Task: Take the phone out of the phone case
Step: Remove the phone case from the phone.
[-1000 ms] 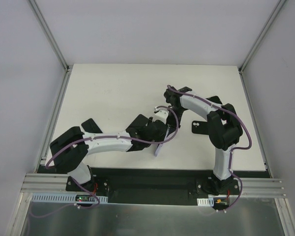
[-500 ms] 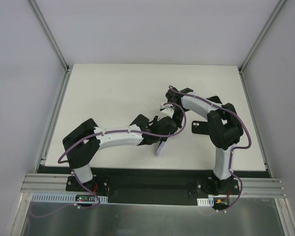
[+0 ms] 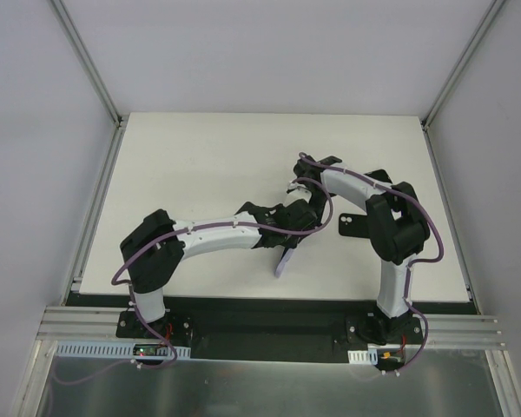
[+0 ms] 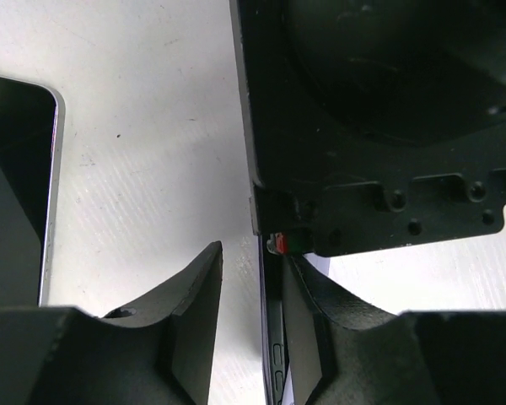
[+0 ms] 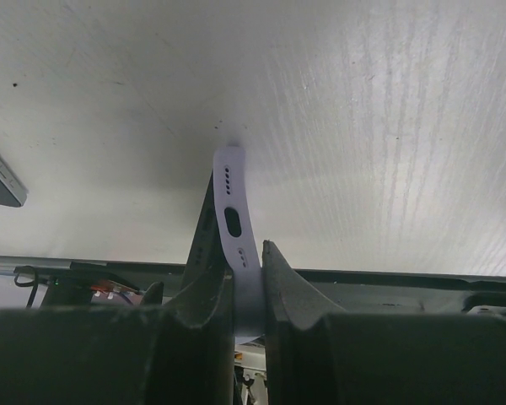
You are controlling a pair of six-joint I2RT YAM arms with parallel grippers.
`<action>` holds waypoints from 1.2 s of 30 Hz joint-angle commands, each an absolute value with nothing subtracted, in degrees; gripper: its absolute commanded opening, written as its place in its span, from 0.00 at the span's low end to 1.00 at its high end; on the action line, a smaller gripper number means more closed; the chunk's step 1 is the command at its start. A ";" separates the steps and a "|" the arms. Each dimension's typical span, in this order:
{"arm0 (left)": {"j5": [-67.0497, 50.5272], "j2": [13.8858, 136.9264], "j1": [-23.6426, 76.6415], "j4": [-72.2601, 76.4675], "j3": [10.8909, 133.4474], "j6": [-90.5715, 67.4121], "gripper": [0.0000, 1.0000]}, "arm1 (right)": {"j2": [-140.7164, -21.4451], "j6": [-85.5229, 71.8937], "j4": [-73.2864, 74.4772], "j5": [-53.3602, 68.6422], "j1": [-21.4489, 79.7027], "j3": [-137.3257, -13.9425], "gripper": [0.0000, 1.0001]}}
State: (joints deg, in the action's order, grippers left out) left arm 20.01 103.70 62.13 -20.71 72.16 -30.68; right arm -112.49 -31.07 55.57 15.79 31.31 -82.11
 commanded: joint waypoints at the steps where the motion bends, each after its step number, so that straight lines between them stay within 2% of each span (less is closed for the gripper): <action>1: 15.12 114.07 62.05 -39.11 69.08 -28.83 0.31 | -109.95 -30.67 61.35 19.69 31.90 -83.50 0.01; 6: 15.21 120.40 61.96 -39.73 72.86 -28.21 0.27 | -109.86 -30.67 61.17 19.77 31.82 -83.15 0.01; 14: 12.66 123.84 61.09 -39.29 72.16 -28.74 0.26 | -109.86 -30.76 60.65 19.86 31.73 -82.53 0.01; 16: 12.48 124.19 60.21 -38.94 71.28 -28.83 0.22 | -109.78 -30.67 60.47 19.78 31.73 -82.27 0.01; 20: 11.69 123.32 58.19 -37.62 69.17 -28.48 0.02 | -108.99 -30.06 59.68 19.86 31.29 -80.69 0.01; 21: 11.52 123.05 57.75 -37.44 68.39 -28.39 0.00 | -108.72 -29.71 59.50 19.78 31.12 -80.34 0.01; 29: 12.48 117.70 54.76 -35.16 64.08 -28.65 0.00 | -102.31 -25.49 54.24 17.50 29.80 -72.79 0.01; 36: 13.53 114.26 51.42 -34.54 60.74 -28.92 0.00 | -94.40 -19.96 49.93 10.47 29.44 -65.06 0.01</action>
State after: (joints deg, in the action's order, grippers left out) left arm 8.71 105.21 56.62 -16.25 71.16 -31.90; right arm -103.33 -30.30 42.26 15.59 29.26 -69.56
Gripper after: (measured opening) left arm 0.041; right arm 0.156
